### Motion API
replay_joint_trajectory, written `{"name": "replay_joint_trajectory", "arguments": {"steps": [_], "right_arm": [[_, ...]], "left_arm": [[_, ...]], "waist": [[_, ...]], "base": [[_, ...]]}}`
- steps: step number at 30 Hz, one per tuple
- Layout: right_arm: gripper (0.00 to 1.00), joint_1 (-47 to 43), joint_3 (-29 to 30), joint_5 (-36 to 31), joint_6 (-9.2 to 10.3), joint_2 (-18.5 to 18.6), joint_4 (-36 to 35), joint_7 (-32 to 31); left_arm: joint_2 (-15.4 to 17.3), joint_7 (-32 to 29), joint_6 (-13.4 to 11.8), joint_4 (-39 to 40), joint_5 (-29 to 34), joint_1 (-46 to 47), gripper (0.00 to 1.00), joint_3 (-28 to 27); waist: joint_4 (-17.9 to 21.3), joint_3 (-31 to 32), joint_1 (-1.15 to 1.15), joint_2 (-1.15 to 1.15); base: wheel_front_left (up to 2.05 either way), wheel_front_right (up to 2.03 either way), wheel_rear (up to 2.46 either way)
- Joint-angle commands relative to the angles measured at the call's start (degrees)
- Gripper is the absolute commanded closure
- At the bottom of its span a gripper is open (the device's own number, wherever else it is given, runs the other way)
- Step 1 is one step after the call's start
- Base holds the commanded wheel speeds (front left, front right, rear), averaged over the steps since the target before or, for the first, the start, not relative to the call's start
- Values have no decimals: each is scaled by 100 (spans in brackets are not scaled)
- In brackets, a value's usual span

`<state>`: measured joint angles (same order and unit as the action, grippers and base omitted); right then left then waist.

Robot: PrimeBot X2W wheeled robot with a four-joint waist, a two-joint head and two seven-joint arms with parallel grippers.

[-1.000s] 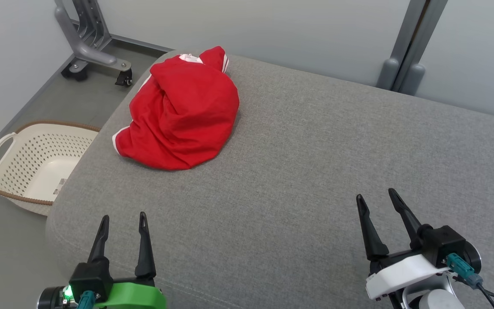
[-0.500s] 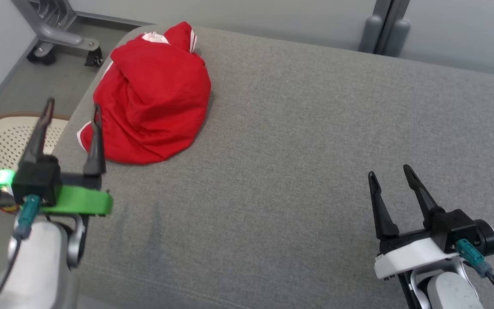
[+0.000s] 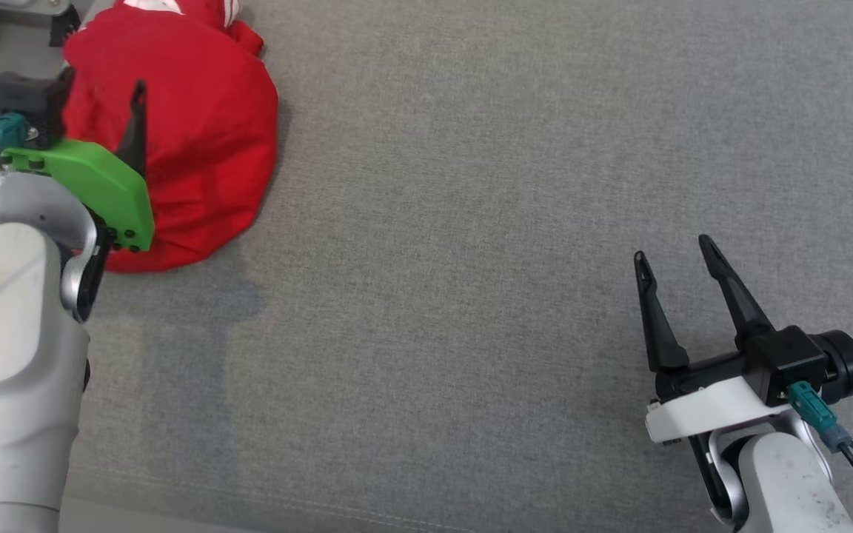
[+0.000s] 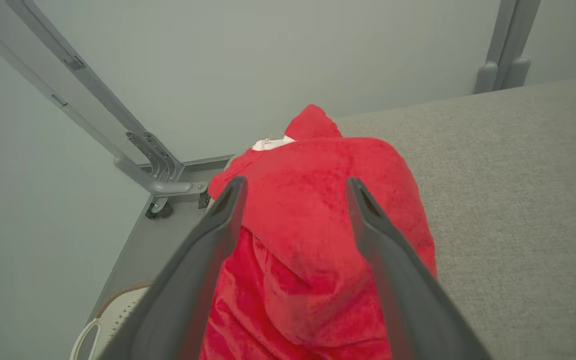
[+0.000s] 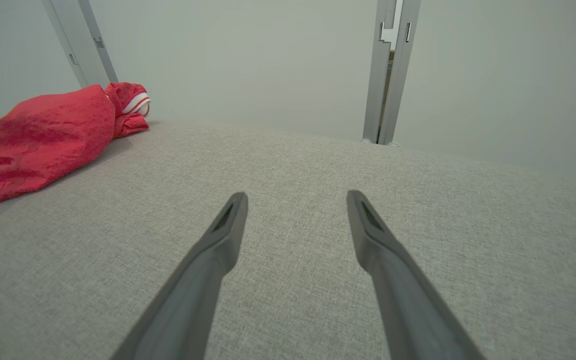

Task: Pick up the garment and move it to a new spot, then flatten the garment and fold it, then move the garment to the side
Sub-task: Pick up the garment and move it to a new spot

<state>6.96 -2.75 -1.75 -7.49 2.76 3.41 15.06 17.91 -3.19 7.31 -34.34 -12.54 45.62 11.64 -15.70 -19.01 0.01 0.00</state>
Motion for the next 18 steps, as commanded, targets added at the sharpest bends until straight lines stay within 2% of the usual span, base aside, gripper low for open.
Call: {"name": "replay_joint_trajectory", "arguments": {"steps": [1,5,13,14,16,17,18], "right_arm": [[0,78,35,-82,0,22,-13,17],[0,163,55,-144,0,22,-79,18],[0,292,14,-192,0,22,-124,18],[0,295,11,-190,0,22,-123,18],[0,290,18,-183,0,22,-107,18],[0,288,25,-181,0,22,-95,18],[0,286,31,-177,0,21,-83,18]], "left_arm": [[93,-86,12,-140,-206,118,0,192],[254,-267,12,-595,-628,143,0,611],[310,-87,-50,-1523,-723,343,0,643],[299,-52,-46,-1589,-735,370,11,651],[283,58,-34,-1732,-756,449,57,673],[282,123,-29,-1766,-743,483,90,688],[287,175,-27,-1805,-742,517,100,701]], "waist": [[261,-434,-1,0],[278,-647,-1,0],[312,-853,-1,0],[315,-855,-1,0],[316,-847,-1,0],[312,-834,-1,0],[309,-814,-1,0]], "base": [[0,0,0],[0,0,0],[0,0,0],[0,0,0],[0,0,0],[0,0,0],[0,0,0]]}}
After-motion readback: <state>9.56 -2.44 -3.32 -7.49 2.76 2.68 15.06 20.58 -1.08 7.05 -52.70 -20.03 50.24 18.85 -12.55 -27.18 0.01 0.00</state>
